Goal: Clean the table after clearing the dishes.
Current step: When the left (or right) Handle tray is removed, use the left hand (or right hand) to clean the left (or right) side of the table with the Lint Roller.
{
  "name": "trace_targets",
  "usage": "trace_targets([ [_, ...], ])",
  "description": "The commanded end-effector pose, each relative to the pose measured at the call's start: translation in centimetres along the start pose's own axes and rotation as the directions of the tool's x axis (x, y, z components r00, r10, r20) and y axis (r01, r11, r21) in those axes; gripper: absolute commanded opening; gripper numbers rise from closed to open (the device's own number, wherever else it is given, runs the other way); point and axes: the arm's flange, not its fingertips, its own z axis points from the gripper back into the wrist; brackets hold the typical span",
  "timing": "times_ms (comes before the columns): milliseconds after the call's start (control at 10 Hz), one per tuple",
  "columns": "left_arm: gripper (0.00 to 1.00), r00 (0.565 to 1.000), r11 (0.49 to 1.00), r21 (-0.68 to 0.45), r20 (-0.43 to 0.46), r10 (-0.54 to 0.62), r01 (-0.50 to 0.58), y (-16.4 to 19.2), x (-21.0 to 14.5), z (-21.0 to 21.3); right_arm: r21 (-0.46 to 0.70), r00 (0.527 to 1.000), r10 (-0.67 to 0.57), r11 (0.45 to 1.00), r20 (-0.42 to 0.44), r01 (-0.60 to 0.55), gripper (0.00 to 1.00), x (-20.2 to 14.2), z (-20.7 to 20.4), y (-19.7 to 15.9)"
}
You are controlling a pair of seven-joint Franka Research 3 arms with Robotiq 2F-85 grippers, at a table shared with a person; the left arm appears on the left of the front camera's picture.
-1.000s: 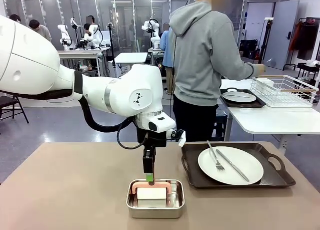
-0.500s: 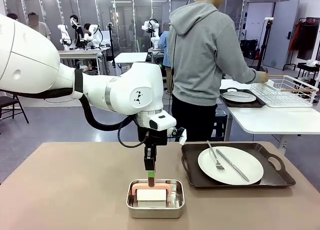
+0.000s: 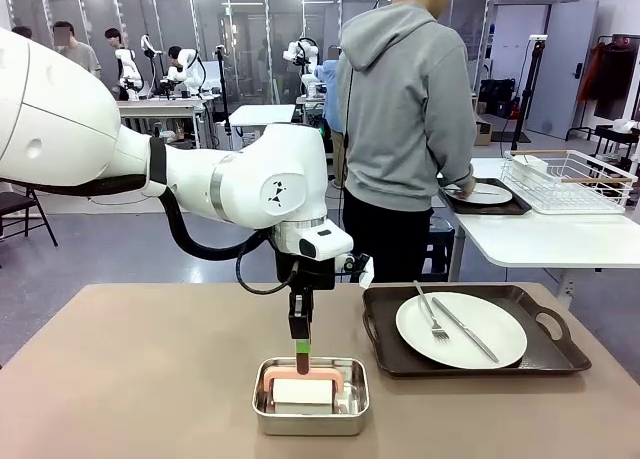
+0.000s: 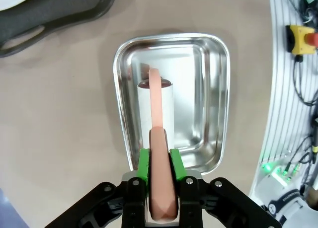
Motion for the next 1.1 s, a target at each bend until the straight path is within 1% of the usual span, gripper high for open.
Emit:
trace_targets([
  [0,0.00,0.994,0.996,0.020,-0.058,0.092,-0.091,-1.3,-0.3,4.0,0.003,1.000,0.005,1.000,0.002,-0.005,1.00,-0.2,0.1,0.3],
  [100,0.00,0.985,0.985,0.032,-0.047,0.168,-0.167,-2.7,-1.7,7.3,0.003,1.000,0.005,1.000,0.002,-0.005,1.00,-0.2,0.1,0.3],
  [200,0.00,0.962,0.961,0.064,-0.034,0.271,-0.269,-3.5,-3.3,9.6,0.003,1.000,0.005,1.000,0.002,-0.005,1.00,-0.2,0.1,0.3],
  [300,0.00,0.903,0.902,0.054,-0.009,0.429,-0.428,-3.7,-5.7,11.7,0.003,1.000,0.005,1.000,0.002,-0.005,1.00,-0.2,0.1,0.3],
  [400,0.00,0.801,0.799,0.062,0.077,0.594,-0.598,-3.7,-8.8,13.1,0.003,1.000,0.005,1.000,0.002,-0.005,1.00,-0.2,0.1,0.3],
  [500,0.00,0.696,0.701,0.030,0.161,0.700,-0.713,-3.7,-11.4,13.5,0.003,1.000,0.005,1.000,0.002,-0.005,1.00,-0.2,0.1,0.3],
  [600,0.00,0.567,0.580,0.006,0.218,0.795,-0.815,-3.3,-13.7,13.3,0.003,1.000,0.005,1.000,0.002,-0.005,1.00,-0.2,0.1,0.3],
  [700,0.00,0.452,0.477,-0.031,0.271,0.850,-0.878,-2.9,-15.8,12.7,0.003,1.000,0.005,1.000,0.002,-0.005,1.00,-0.2,0.1,0.3],
  [800,0.00,0.343,0.376,-0.041,0.325,0.881,-0.926,-2.6,-17.6,12.1,0.003,1.000,0.005,1.000,0.002,-0.005,1.00,-0.2,0.1,0.3],
  [900,0.00,0.318,0.356,-0.044,0.357,0.878,-0.934,-2.6,-18.7,11.4,0.003,1.000,0.005,1.000,0.002,-0.005,1.00,-0.2,0.1,0.3],
  [1000,0.00,0.394,0.425,-0.003,0.368,0.842,-0.905,-2.6,-19.3,11.0,0.003,1.000,0.005,1.000,0.002,-0.005,1.00,-0.2,0.1,0.3],
])
